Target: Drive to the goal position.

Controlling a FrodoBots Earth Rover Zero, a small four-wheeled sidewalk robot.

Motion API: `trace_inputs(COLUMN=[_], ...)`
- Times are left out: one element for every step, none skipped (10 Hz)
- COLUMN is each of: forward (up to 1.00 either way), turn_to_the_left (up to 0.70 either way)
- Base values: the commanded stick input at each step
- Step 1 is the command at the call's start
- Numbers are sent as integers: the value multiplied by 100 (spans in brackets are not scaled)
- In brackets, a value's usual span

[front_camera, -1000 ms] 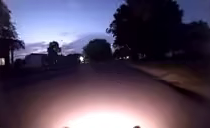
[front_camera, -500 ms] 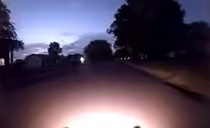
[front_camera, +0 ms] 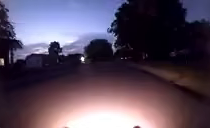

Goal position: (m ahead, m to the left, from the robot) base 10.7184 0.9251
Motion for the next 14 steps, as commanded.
trace_inputs(forward=[70,70,70,70,70,70,70,70,70,70,70,70,70,70], turn_to_the_left=[0,0,0,0,0,0,0,0,0,0,0,0,0,0])
